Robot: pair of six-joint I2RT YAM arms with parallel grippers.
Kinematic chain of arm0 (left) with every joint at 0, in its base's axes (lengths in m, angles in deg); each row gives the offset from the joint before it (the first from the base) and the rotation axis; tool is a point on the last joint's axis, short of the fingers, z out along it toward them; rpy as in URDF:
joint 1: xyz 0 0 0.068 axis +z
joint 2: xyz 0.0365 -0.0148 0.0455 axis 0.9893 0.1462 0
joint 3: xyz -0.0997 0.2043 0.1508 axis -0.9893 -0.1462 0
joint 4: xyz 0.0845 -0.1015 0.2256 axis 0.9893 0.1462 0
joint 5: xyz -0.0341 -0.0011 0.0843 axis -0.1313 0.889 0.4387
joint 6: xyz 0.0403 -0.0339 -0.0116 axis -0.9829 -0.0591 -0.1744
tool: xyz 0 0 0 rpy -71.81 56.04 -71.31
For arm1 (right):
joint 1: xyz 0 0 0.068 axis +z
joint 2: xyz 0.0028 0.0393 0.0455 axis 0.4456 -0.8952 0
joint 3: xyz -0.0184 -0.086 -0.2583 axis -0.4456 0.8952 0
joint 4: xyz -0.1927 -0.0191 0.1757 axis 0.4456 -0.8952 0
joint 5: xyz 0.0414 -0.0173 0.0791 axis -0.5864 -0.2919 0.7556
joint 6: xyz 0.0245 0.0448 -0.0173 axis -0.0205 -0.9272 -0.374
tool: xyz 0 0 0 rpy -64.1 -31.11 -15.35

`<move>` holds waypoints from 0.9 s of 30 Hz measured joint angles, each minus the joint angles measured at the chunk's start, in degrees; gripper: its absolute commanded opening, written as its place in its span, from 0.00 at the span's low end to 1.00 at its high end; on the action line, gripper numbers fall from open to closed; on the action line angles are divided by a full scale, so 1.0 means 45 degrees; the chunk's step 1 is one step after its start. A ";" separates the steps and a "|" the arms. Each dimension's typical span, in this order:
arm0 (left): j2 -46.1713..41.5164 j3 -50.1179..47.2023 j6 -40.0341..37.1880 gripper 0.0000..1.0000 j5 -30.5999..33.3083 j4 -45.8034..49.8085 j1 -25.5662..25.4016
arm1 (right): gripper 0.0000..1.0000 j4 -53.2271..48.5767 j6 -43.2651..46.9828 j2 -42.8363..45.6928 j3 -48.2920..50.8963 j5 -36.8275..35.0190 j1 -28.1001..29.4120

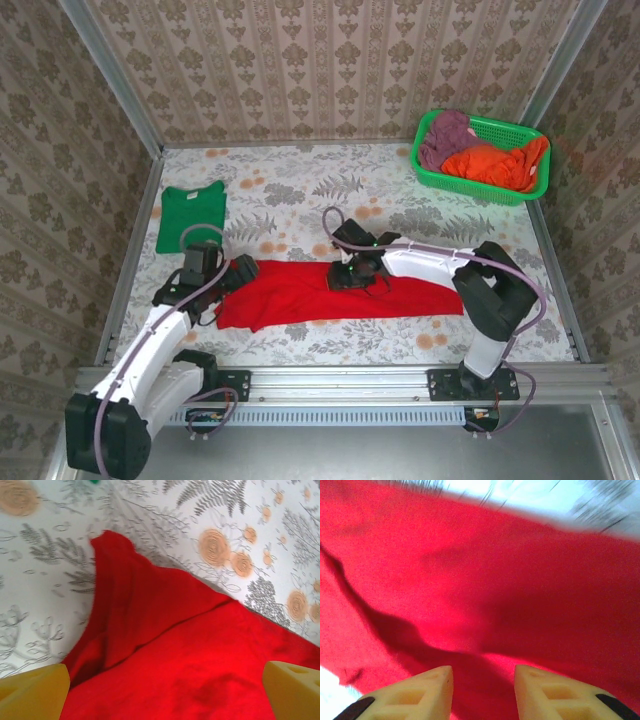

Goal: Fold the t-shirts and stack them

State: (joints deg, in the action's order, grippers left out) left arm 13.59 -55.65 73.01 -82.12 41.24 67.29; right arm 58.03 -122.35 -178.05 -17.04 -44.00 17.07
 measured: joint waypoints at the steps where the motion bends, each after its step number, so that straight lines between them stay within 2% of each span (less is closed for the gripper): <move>1: -0.0151 0.0000 0.0000 1.00 -0.0063 0.0146 0.0243 | 0.29 0.0015 0.0044 0.0005 0.0063 0.0146 0.0277; 6: -0.0437 0.0000 -0.0058 1.00 -0.0607 0.0355 0.1137 | 0.25 0.0000 0.0175 0.0389 0.0685 0.0801 0.1243; 11: -0.0087 0.0000 -0.0306 1.00 -0.1180 0.0607 0.1224 | 0.34 -0.0170 0.0427 0.0612 0.0369 0.0855 0.1302; 21: -0.1787 -0.0272 -0.0019 0.95 -0.1219 0.2123 0.1103 | 0.42 0.0185 0.1525 -0.3118 -0.4949 0.0466 0.1302; 27: -0.1982 -0.0656 0.0155 0.95 -0.1219 0.2535 0.1103 | 0.37 0.0044 0.1991 -0.5013 -0.6844 0.0510 0.1302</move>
State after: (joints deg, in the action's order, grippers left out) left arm 4.67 -58.60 73.71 -87.60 52.65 72.25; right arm 58.23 -113.39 -200.61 -47.83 -41.70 22.92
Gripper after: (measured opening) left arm 0.953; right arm 0.396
